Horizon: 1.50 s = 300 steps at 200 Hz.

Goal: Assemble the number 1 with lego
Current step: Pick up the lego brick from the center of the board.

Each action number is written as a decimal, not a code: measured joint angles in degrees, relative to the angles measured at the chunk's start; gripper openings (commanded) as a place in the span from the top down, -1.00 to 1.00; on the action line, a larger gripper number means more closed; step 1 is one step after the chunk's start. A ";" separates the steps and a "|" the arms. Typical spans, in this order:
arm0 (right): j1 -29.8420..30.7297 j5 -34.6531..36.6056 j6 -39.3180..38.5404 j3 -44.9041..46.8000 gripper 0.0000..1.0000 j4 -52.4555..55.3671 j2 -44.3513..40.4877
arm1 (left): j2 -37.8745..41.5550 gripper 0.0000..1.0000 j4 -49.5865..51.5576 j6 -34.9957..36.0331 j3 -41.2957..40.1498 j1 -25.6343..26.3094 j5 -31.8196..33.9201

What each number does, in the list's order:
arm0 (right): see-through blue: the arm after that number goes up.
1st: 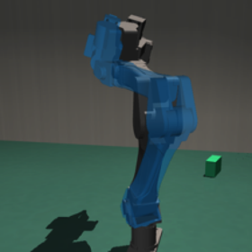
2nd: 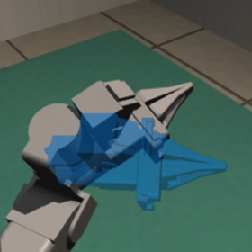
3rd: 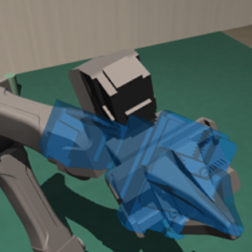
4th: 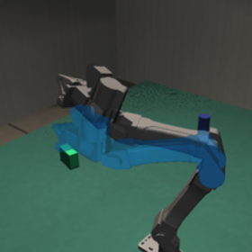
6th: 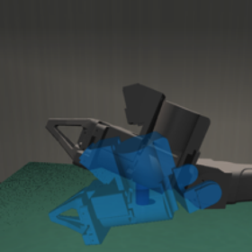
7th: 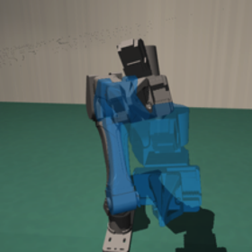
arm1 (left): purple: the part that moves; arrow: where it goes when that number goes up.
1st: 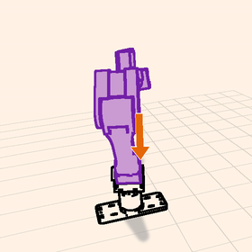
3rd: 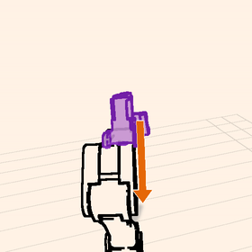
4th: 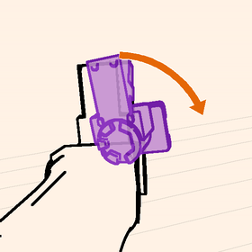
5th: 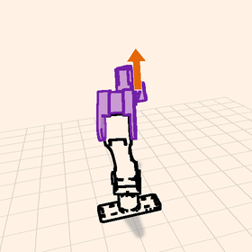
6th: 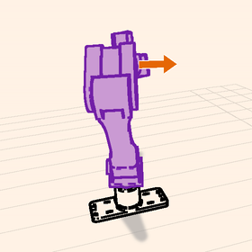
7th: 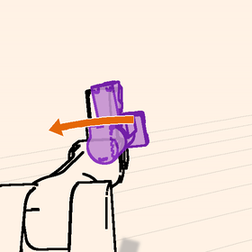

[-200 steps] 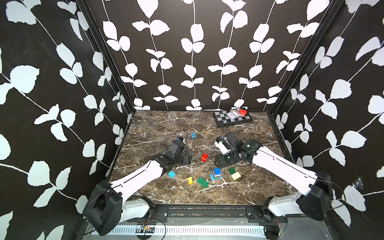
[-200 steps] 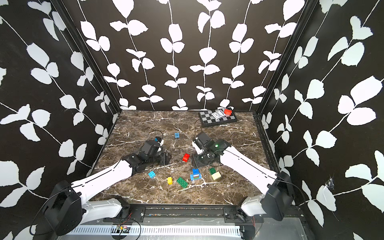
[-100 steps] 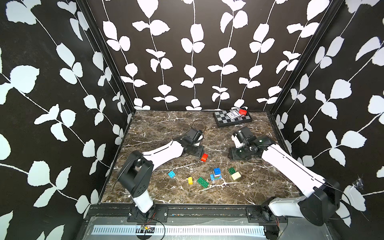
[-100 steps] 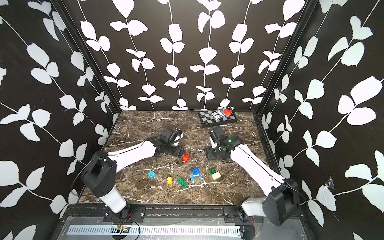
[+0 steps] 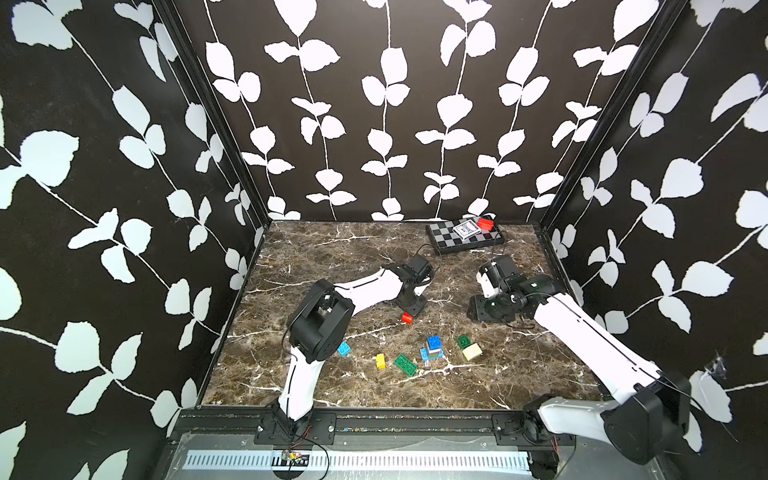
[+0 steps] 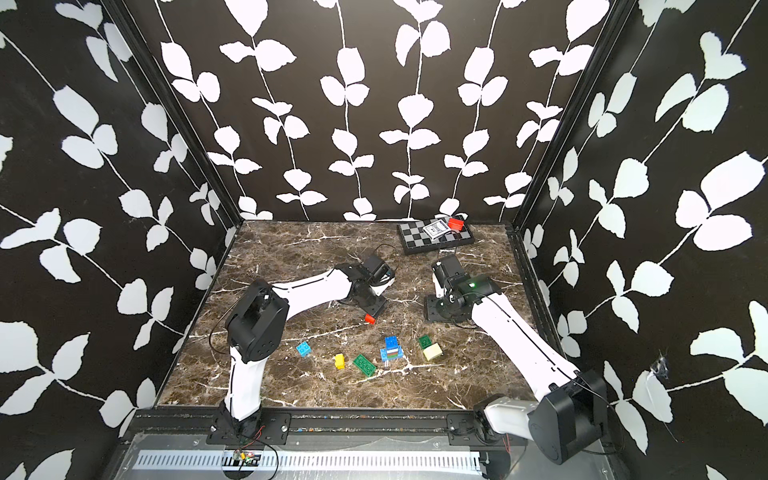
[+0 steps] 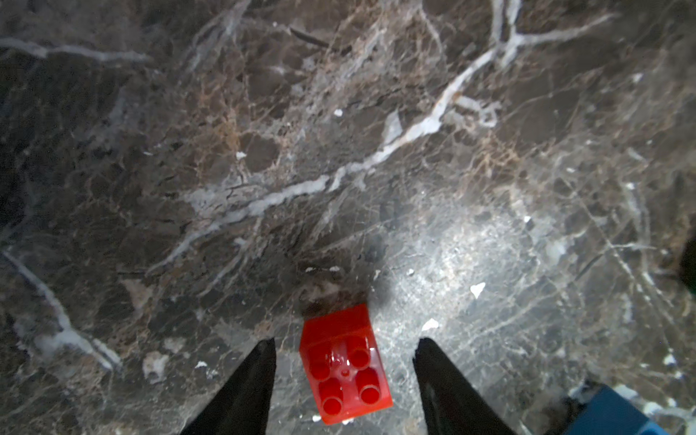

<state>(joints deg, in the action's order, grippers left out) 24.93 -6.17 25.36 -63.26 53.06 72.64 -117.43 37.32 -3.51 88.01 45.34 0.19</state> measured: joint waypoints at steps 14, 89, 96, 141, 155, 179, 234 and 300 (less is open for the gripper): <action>-0.48 -0.11 -0.26 0.02 -0.14 0.00 -0.02 | -0.02 -0.15 0.74 -0.57 0.13 0.00 0.74; -2.08 -1.53 -1.60 0.02 -0.13 0.00 -0.02 | -0.11 -0.17 1.60 -4.72 -0.11 0.37 0.26; -2.12 -1.68 -1.60 0.02 -0.13 0.00 -0.02 | -0.11 -0.19 1.49 -4.90 -0.11 0.39 0.04; -2.56 -2.29 -1.81 0.50 -0.12 0.00 -0.02 | -0.92 -0.07 0.92 -6.03 -0.11 0.55 -0.48; -2.71 -2.47 -1.84 0.79 -0.11 0.00 -0.07 | -1.84 -0.01 0.92 -6.32 -0.11 0.55 -0.44; -2.84 -2.78 -1.84 1.09 -0.10 0.04 -0.07 | -2.75 0.09 0.55 -6.86 -0.11 0.63 -0.15; -2.97 -3.52 -1.86 1.09 -0.09 0.02 -0.07 | -2.75 0.42 0.50 -7.19 -0.11 0.63 0.79; -3.32 -3.72 -2.05 1.09 -0.07 -0.02 -0.07 | 8.37 0.49 -5.95 -0.74 -11.06 0.66 1.70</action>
<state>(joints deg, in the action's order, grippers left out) 21.61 -9.89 23.31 -62.17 53.04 72.58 -109.06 31.38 -4.25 76.95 46.00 1.89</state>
